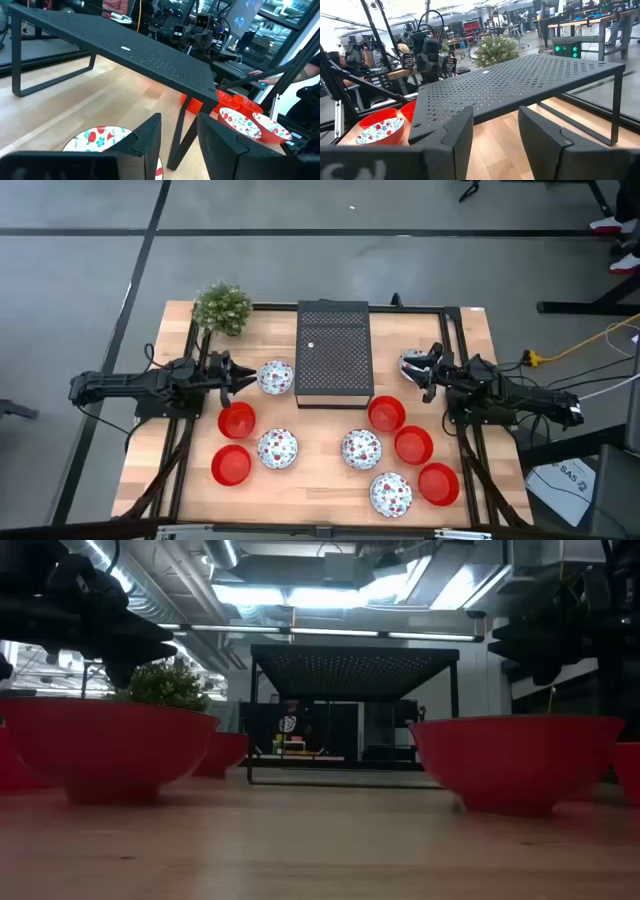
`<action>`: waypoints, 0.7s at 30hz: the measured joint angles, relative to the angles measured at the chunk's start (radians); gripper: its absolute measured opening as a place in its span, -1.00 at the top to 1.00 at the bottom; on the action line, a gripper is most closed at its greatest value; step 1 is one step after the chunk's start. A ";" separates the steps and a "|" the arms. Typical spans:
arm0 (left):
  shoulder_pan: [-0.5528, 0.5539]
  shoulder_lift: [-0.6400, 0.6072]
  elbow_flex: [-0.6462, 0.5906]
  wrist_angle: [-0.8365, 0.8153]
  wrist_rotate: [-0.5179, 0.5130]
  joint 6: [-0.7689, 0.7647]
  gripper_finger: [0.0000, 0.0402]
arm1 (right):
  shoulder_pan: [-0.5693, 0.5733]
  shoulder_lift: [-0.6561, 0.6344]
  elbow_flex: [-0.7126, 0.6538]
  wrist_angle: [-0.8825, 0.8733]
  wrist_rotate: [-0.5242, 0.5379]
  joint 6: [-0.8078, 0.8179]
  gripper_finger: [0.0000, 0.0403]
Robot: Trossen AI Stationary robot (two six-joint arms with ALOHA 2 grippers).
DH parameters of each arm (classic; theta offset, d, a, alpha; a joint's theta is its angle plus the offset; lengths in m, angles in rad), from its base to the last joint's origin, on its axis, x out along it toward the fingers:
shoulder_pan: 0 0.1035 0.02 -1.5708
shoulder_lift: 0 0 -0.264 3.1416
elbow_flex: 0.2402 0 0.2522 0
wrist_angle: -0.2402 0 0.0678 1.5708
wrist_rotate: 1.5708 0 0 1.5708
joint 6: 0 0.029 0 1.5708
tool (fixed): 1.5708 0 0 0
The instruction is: Pick & Place Mini bowls
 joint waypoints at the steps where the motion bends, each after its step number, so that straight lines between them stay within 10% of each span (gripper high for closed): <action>1: 0.000 0.000 0.000 0.000 0.000 0.000 0.40 | 0.000 0.000 0.000 0.000 0.000 0.000 0.22; 21: 0.000 0.000 0.000 0.000 0.000 0.000 0.40 | 0.000 0.000 0.000 0.000 0.000 0.000 0.22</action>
